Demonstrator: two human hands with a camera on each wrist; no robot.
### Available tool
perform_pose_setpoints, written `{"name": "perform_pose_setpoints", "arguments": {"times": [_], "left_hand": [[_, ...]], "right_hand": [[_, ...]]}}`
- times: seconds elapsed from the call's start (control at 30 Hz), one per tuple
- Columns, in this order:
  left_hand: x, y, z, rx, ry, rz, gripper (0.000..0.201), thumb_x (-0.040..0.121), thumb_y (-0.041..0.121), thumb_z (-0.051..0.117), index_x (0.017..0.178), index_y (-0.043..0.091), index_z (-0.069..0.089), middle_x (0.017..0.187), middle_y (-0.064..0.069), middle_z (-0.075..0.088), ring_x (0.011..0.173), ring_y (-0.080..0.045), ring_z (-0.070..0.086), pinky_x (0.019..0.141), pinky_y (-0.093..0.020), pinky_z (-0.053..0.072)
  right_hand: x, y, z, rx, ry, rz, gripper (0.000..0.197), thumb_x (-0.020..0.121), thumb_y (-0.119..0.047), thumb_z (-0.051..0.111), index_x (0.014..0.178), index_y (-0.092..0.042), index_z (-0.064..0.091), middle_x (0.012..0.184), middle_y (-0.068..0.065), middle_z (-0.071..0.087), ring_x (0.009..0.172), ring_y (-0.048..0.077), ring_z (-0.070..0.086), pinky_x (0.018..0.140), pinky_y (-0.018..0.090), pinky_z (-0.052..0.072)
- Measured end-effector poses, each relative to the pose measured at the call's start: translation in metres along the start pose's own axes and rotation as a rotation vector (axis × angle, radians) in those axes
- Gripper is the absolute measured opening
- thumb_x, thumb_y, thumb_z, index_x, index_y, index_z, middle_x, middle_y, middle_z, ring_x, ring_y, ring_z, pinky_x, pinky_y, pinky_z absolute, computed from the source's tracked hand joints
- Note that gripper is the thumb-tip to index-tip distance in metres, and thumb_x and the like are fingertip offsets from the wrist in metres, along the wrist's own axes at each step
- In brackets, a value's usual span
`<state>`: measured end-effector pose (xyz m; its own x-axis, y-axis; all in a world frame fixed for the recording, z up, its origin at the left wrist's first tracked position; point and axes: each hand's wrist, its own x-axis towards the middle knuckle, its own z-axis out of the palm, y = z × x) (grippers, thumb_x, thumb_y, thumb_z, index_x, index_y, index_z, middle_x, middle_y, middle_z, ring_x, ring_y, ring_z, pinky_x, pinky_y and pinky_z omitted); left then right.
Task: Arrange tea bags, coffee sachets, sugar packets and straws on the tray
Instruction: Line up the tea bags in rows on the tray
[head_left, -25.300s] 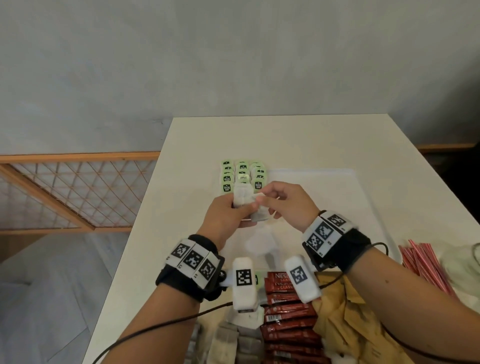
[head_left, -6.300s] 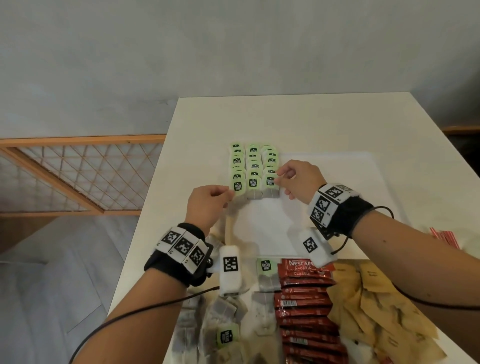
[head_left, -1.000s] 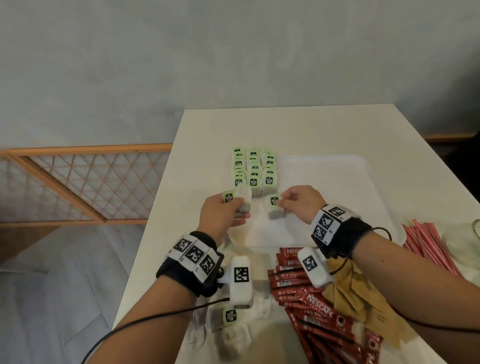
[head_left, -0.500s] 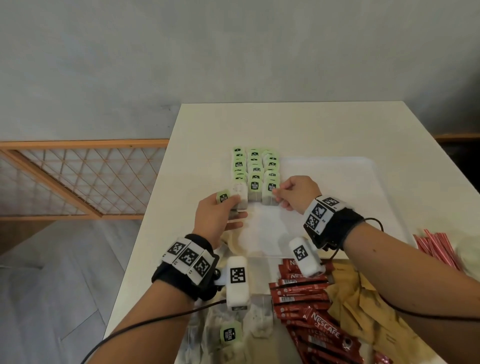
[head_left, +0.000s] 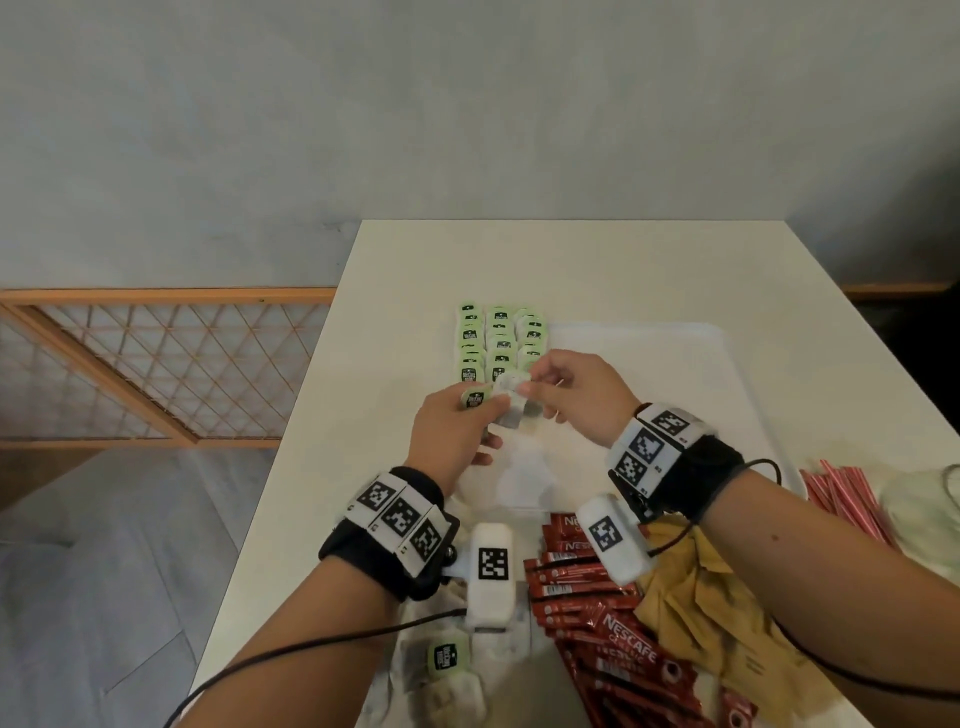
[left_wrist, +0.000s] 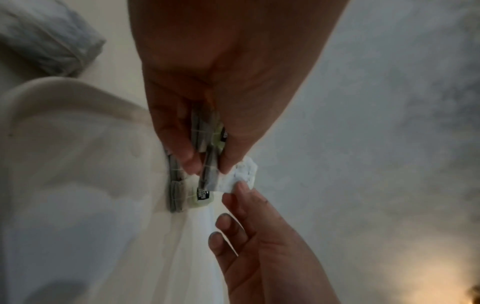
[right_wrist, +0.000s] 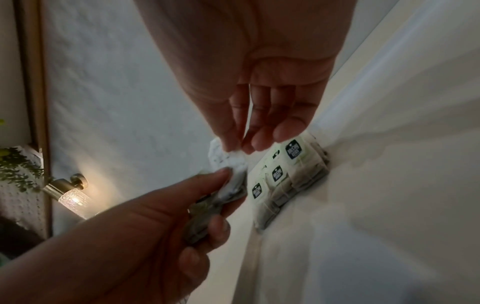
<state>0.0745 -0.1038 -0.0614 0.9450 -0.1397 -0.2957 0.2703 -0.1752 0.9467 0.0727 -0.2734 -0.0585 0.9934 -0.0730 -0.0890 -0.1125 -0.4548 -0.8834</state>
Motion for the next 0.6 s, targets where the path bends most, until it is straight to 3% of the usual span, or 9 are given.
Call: {"name": "perform_pose_setpoints", "arguments": {"times": [0.07, 0.13, 0.2, 0.33, 0.43, 0.53, 0.6], "left_hand": [[0.001, 0.000, 0.001, 0.218, 0.079, 0.098, 0.016, 0.087, 0.031, 0.067, 0.097, 0.019, 0.071, 0.087, -0.002, 0.072, 0.069, -0.016, 0.066, 0.061, -0.031, 0.055], [-0.003, 0.003, 0.003, 0.541, 0.169, 0.210, 0.019, 0.086, 0.036, 0.063, 0.103, 0.029, 0.068, 0.098, 0.008, 0.067, 0.087, -0.015, 0.063, 0.074, -0.032, 0.051], [-0.012, 0.007, 0.010, 0.759, 0.207, 0.316, 0.023, 0.089, 0.039, 0.061, 0.111, 0.036, 0.064, 0.109, 0.012, 0.060, 0.095, -0.012, 0.059, 0.073, -0.029, 0.044], [-0.022, 0.007, 0.021, 0.756, 0.177, 0.387, 0.034, 0.086, 0.055, 0.063, 0.114, 0.036, 0.065, 0.113, 0.014, 0.062, 0.101, -0.009, 0.061, 0.077, -0.031, 0.050], [-0.023, 0.010, 0.023, 0.763, 0.175, 0.365, 0.022, 0.088, 0.050, 0.062, 0.102, 0.034, 0.068, 0.097, 0.011, 0.066, 0.091, -0.014, 0.063, 0.069, -0.030, 0.048], [-0.020, 0.013, 0.017, 0.743, 0.186, 0.335, 0.019, 0.091, 0.044, 0.058, 0.091, 0.028, 0.068, 0.079, 0.007, 0.064, 0.078, -0.017, 0.061, 0.060, -0.028, 0.043], [-0.015, 0.010, 0.011, 0.669, 0.152, 0.280, 0.016, 0.090, 0.039, 0.058, 0.090, 0.030, 0.071, 0.076, 0.007, 0.067, 0.076, -0.017, 0.063, 0.062, -0.030, 0.050]], "right_hand": [[-0.003, 0.000, -0.001, -0.016, 0.030, -0.002, 0.014, 0.085, -0.017, 0.072, 0.080, -0.018, 0.059, 0.072, 0.002, 0.065, 0.059, 0.016, 0.060, 0.063, 0.031, 0.050], [-0.007, -0.002, -0.002, -0.018, 0.043, 0.028, 0.013, 0.085, -0.013, 0.069, 0.079, -0.014, 0.058, 0.073, 0.007, 0.069, 0.061, 0.018, 0.061, 0.064, 0.035, 0.053], [-0.010, -0.003, -0.001, -0.036, 0.047, 0.048, 0.011, 0.085, -0.014, 0.066, 0.077, -0.014, 0.058, 0.079, 0.008, 0.071, 0.068, 0.020, 0.064, 0.067, 0.038, 0.055], [-0.014, -0.007, 0.004, -0.067, 0.058, 0.066, 0.011, 0.083, -0.020, 0.065, 0.075, -0.018, 0.058, 0.083, 0.003, 0.065, 0.083, 0.023, 0.064, 0.079, 0.043, 0.056], [-0.015, -0.012, 0.005, -0.027, 0.030, 0.069, 0.014, 0.085, -0.023, 0.066, 0.079, -0.011, 0.061, 0.083, 0.003, 0.066, 0.082, 0.022, 0.064, 0.079, 0.043, 0.056], [-0.017, -0.015, -0.002, 0.080, -0.048, 0.054, 0.028, 0.085, -0.030, 0.070, 0.088, -0.003, 0.066, 0.085, 0.006, 0.068, 0.080, 0.016, 0.062, 0.073, 0.033, 0.054], [-0.016, -0.009, -0.007, 0.109, -0.044, 0.037, 0.028, 0.083, -0.031, 0.074, 0.093, -0.006, 0.066, 0.087, 0.010, 0.067, 0.077, 0.014, 0.061, 0.069, 0.031, 0.053]]}}
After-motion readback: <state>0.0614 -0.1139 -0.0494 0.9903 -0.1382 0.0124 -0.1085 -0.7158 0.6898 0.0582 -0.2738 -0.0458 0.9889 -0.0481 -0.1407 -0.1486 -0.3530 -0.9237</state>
